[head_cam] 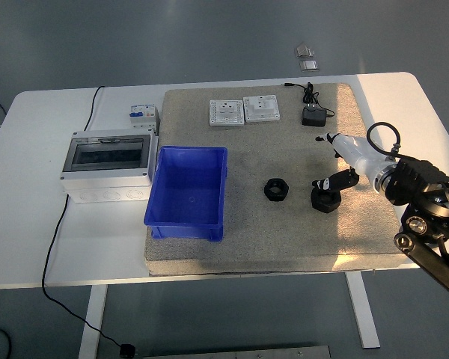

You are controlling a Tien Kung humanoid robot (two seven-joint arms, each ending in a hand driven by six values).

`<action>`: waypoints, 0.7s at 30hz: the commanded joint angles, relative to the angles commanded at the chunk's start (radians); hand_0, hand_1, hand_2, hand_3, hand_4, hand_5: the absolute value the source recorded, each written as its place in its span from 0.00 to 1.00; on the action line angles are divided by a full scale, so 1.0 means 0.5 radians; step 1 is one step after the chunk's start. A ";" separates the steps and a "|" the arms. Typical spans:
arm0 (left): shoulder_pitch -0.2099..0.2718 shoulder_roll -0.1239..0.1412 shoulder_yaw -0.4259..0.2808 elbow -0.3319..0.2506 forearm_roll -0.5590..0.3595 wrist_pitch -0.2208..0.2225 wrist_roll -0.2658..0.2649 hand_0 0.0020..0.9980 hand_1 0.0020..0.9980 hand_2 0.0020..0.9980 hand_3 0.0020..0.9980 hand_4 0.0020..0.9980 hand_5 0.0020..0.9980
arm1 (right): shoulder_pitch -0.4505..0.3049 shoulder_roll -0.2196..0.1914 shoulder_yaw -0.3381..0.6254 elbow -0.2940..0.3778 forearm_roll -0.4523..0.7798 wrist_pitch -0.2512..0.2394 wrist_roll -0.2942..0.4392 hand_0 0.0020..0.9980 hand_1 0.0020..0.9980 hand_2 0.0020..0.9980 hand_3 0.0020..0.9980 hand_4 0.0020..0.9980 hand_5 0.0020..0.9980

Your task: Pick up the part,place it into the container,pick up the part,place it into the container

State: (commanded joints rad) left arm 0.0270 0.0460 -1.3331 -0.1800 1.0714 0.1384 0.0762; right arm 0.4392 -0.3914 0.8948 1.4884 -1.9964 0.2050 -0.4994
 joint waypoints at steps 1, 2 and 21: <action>0.000 0.000 0.000 0.000 0.000 0.000 0.000 0.72 0.71 0.69 0.75 0.80 0.69 | 0.000 0.000 -0.001 0.000 0.002 0.004 -0.006 0.44 0.73 0.92 0.90 0.88 0.30; 0.000 -0.001 -0.001 0.000 0.001 0.000 0.001 0.72 0.71 0.69 0.75 0.80 0.69 | 0.000 -0.001 -0.007 -0.003 0.011 0.014 -0.024 0.44 0.73 0.92 0.90 0.88 0.30; -0.001 -0.003 0.013 0.000 0.004 -0.003 0.003 0.72 0.71 0.70 0.76 0.80 0.69 | 0.056 0.004 -0.212 -0.161 0.265 0.077 -0.114 0.41 0.62 0.86 0.90 0.89 0.35</action>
State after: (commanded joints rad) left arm 0.0265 0.0444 -1.3268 -0.1800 1.0733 0.1368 0.0778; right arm 0.4670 -0.3891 0.7890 1.4081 -1.8638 0.2438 -0.5564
